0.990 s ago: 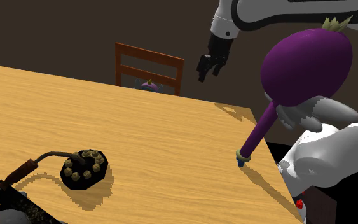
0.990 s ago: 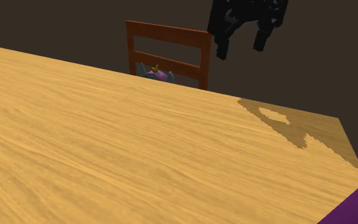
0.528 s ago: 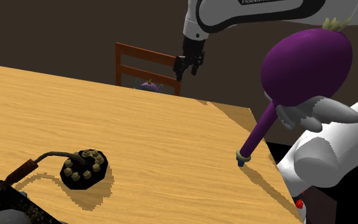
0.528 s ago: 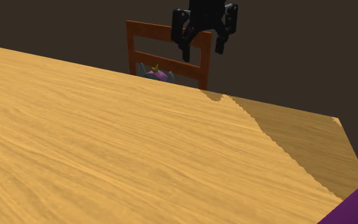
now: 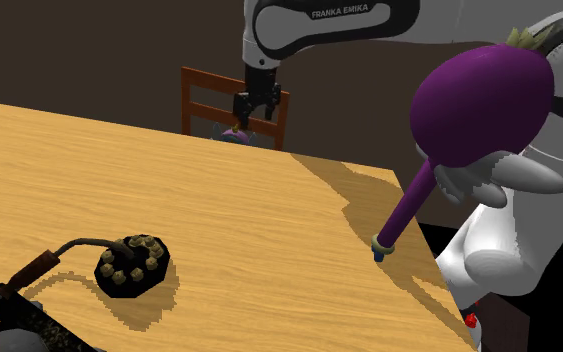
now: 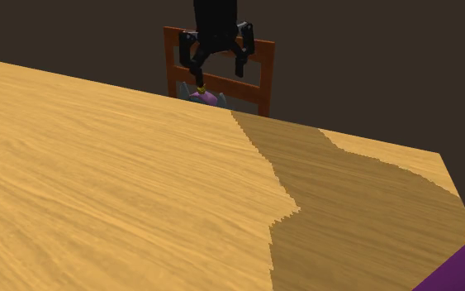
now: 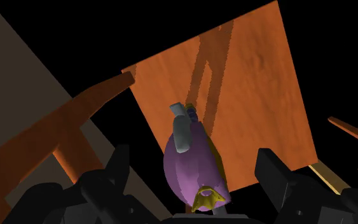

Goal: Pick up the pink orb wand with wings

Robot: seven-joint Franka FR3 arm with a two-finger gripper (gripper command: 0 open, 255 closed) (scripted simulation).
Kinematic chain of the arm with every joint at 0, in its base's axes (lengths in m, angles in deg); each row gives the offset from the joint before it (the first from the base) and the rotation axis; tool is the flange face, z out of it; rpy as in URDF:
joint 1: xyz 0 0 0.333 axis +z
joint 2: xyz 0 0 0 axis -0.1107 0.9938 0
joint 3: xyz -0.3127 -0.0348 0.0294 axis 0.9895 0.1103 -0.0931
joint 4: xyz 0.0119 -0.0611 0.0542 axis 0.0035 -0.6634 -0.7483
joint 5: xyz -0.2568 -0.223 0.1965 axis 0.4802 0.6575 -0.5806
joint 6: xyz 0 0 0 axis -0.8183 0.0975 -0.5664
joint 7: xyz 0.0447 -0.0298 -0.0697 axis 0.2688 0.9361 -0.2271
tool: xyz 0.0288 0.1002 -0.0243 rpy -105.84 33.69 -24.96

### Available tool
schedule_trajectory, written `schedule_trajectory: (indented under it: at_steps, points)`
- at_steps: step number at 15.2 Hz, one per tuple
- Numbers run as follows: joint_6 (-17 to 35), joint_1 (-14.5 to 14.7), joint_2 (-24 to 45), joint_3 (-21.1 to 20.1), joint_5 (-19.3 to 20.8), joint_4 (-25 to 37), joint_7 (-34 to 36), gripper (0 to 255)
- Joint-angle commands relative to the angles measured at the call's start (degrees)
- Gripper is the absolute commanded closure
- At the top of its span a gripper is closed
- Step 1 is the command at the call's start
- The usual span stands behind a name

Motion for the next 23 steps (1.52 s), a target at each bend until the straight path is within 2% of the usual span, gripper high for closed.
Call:
schedule_trajectory:
  at_steps: [1, 2, 11, 12, 21, 23]
  points:
    - [-1.3, 0.6, 5.4, -0.2, 1.1, 6.2, 0.3, 0]
    - [-1.8, 1.0, 7.2, -0.3, 1.5, 8.4, 0.5, 0]
    - [3.7, 0.9, 8.1, -0.1, 1.8, 3.7, 0.9, 0]
    - [3.6, 0.9, 8.1, -0.1, 1.8, 3.8, 0.9, 255]
    - [3.7, 0.9, 8.1, -0.1, 1.8, 3.7, 0.9, 255]
    - [2.3, 0.9, 7.8, -0.2, 1.7, 4.8, 0.8, 255]
